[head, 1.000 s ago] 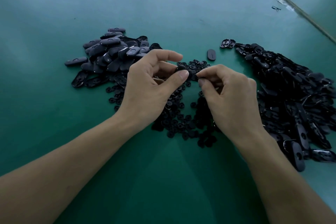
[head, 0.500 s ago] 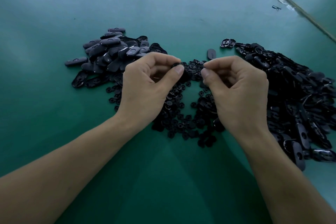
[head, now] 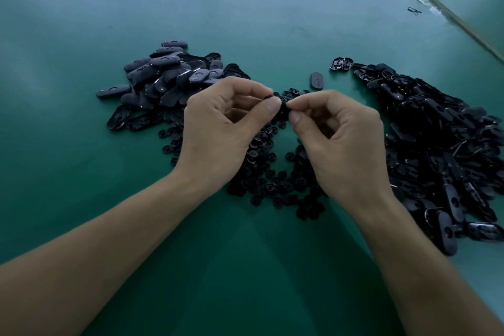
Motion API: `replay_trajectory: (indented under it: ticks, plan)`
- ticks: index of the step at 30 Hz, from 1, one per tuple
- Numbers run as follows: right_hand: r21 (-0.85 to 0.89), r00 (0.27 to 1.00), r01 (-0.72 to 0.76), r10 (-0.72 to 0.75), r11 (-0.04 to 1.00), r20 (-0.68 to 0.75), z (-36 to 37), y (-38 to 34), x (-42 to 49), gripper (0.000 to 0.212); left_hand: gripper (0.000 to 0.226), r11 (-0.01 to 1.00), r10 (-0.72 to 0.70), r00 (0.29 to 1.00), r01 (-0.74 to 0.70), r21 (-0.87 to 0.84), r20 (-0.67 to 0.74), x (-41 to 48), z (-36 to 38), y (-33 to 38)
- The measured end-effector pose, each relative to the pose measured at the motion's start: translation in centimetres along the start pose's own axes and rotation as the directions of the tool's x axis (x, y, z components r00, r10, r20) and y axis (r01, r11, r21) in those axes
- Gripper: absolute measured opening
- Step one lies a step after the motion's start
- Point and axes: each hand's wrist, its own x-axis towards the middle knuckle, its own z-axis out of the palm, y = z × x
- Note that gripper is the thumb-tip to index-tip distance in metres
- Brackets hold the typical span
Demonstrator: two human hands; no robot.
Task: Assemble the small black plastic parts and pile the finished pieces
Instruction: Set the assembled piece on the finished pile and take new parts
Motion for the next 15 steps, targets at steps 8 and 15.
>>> replay_trajectory:
  ticks: [8,15]
  plan:
    - [-0.003,1.0,-0.017,0.017,1.0,0.023,0.36,0.3,-0.02,0.019,0.011,0.999,-0.03,1.0,0.03,0.015,0.006,-0.11,0.24,0.08]
    - [0.069,0.998,-0.038,0.034,0.997,0.06,0.41,0.54,0.07,0.022,0.017,0.999,-0.025,0.998,0.023,0.029,0.06,-0.15,0.14,-0.01]
